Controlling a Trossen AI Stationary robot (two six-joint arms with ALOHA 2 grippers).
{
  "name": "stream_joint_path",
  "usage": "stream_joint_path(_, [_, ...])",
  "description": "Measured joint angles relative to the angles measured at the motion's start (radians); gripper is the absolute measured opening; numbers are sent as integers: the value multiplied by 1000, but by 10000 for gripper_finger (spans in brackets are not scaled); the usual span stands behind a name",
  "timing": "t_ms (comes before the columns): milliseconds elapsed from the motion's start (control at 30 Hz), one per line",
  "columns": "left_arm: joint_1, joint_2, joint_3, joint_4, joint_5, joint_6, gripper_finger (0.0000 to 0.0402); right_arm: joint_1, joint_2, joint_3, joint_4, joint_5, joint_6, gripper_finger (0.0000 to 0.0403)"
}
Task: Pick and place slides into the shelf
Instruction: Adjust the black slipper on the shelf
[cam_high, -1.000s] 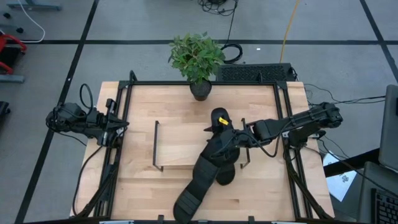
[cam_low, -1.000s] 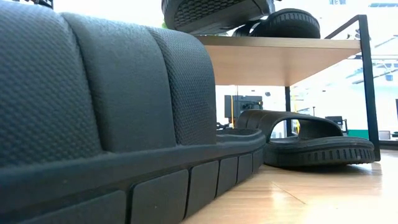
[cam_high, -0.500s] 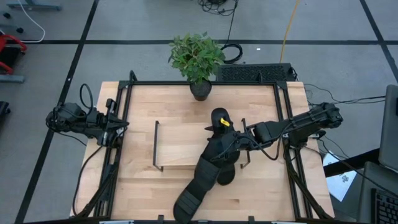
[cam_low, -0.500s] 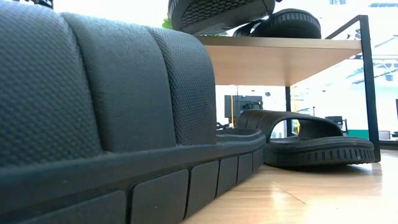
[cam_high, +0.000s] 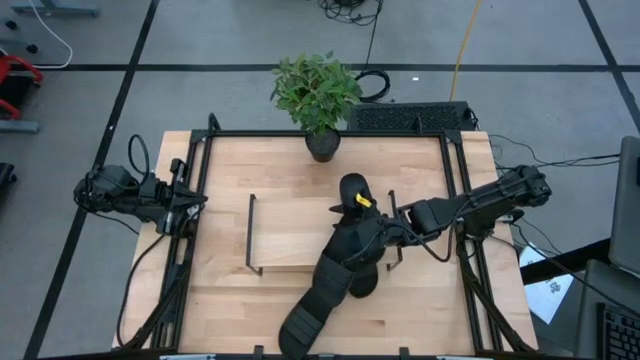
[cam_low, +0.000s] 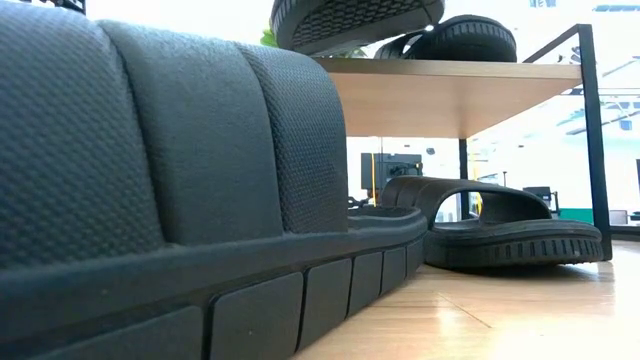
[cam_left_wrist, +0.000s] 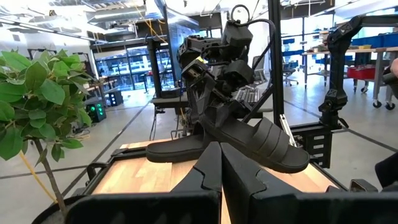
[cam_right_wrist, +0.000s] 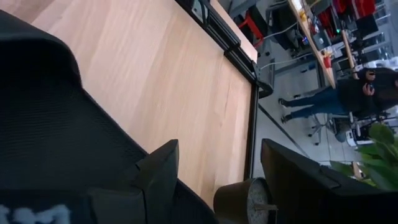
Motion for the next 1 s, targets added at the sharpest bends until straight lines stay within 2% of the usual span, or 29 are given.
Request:
stream_joint_path(333, [0, 0, 0, 0, 0, 0, 5, -9, 0, 0, -29, 12, 63, 220])
stream_joint_path(700, [0, 0, 0, 0, 0, 0, 5, 1, -2, 1, -14, 12, 56, 220])
stream_joint_path(1000, [0, 0, 0, 0, 0, 0, 5, 5, -65, 2, -2, 12, 100, 220])
